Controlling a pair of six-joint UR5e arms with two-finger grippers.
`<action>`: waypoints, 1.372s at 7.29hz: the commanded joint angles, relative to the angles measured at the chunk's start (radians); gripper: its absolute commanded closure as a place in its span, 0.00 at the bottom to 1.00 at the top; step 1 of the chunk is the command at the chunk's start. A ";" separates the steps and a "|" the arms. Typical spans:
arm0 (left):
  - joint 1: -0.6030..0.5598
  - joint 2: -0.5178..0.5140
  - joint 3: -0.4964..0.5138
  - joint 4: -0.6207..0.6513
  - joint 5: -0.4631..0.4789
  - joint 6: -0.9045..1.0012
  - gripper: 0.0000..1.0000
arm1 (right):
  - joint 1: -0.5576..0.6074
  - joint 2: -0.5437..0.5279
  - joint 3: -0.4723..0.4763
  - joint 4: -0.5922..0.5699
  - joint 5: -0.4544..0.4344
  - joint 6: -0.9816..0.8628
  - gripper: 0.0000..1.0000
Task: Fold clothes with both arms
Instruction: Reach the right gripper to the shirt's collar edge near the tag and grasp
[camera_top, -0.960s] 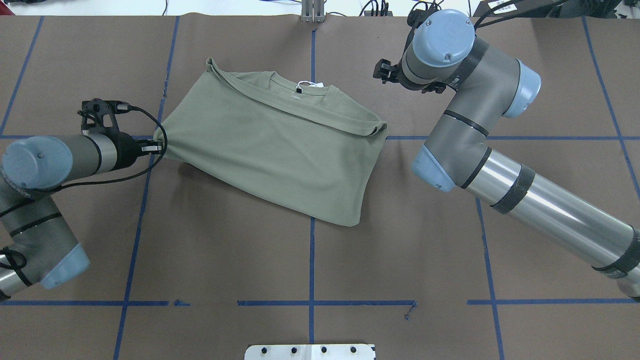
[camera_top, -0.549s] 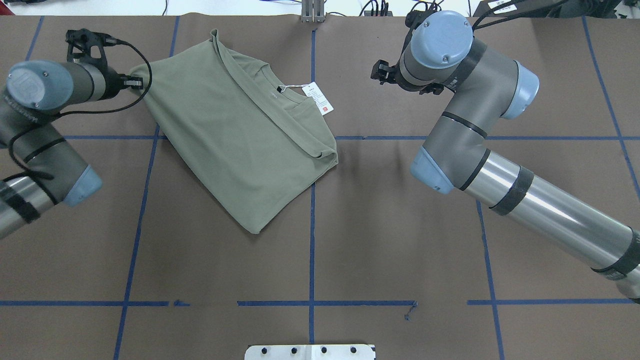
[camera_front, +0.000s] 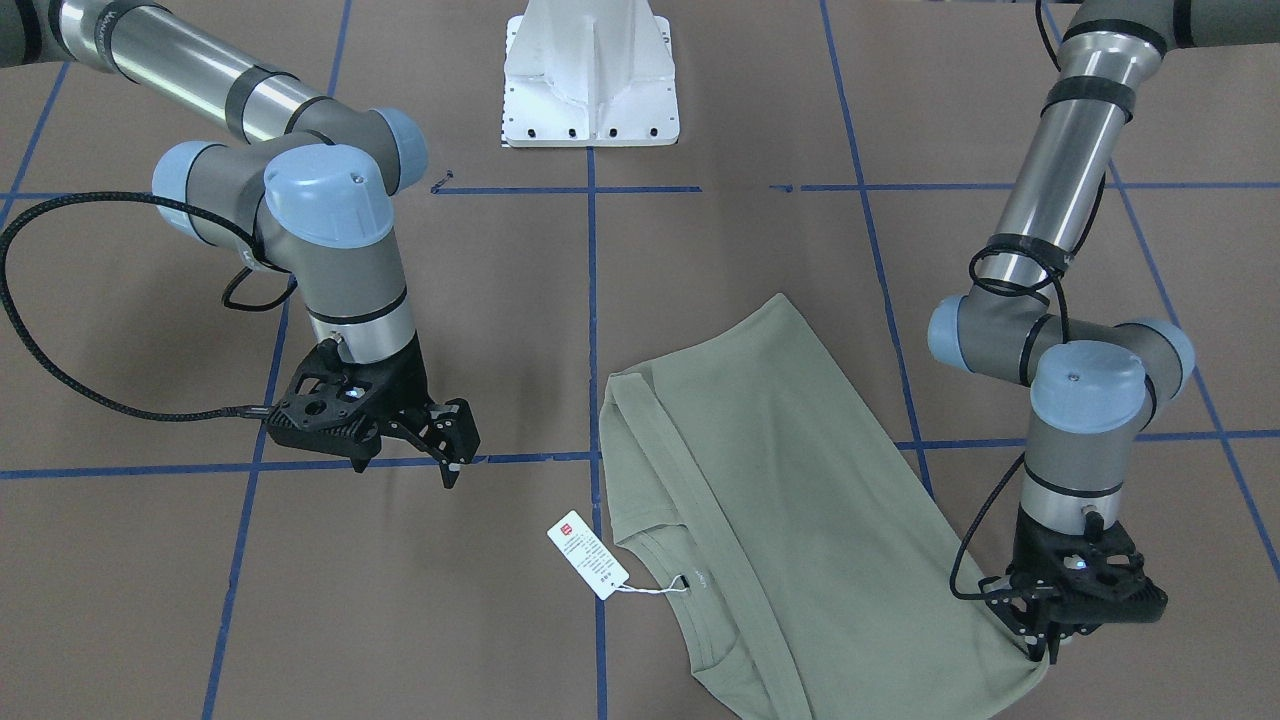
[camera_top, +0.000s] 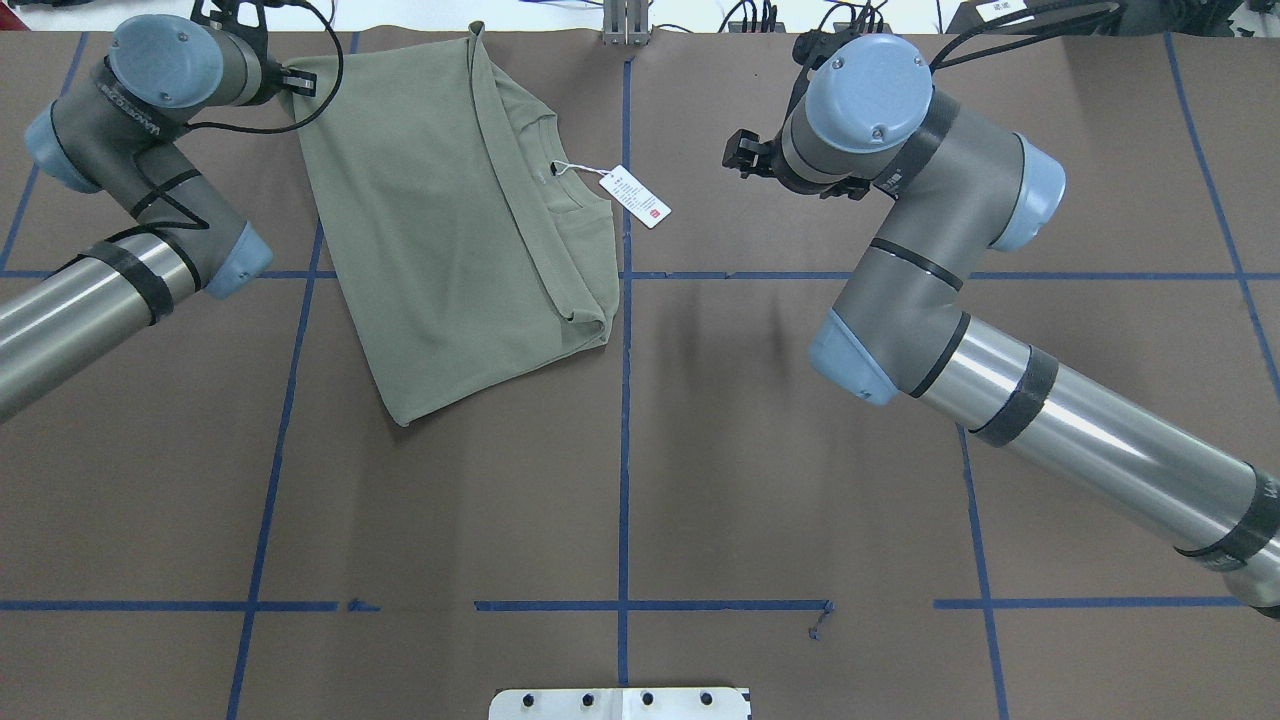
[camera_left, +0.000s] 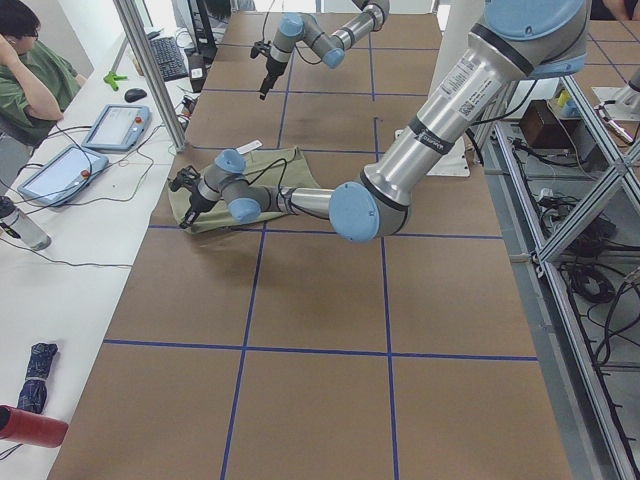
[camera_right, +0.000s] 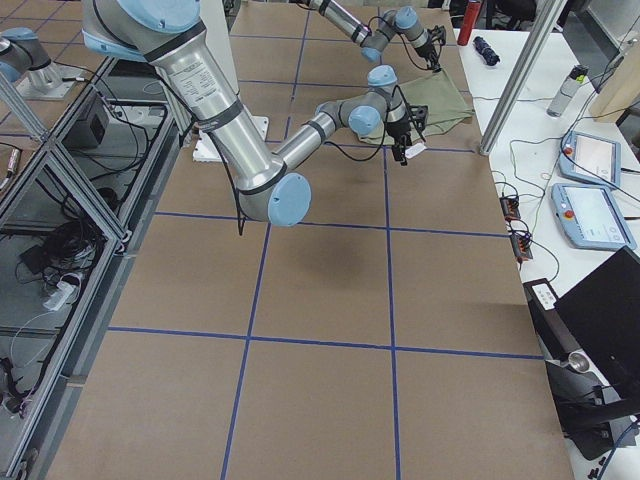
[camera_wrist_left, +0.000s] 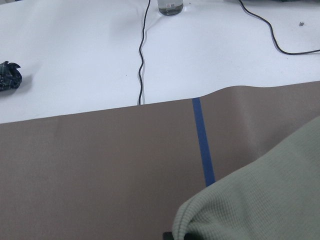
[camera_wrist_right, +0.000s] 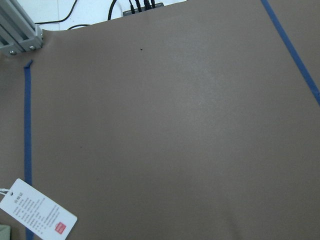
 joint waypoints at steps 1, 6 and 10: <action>-0.052 0.025 -0.077 -0.026 -0.149 0.051 0.00 | -0.047 0.041 -0.010 -0.002 -0.014 0.103 0.00; -0.082 0.201 -0.315 -0.054 -0.293 0.034 0.00 | -0.212 0.341 -0.352 -0.002 -0.191 0.553 0.22; -0.077 0.201 -0.314 -0.056 -0.292 0.026 0.00 | -0.260 0.322 -0.385 -0.005 -0.225 0.567 0.37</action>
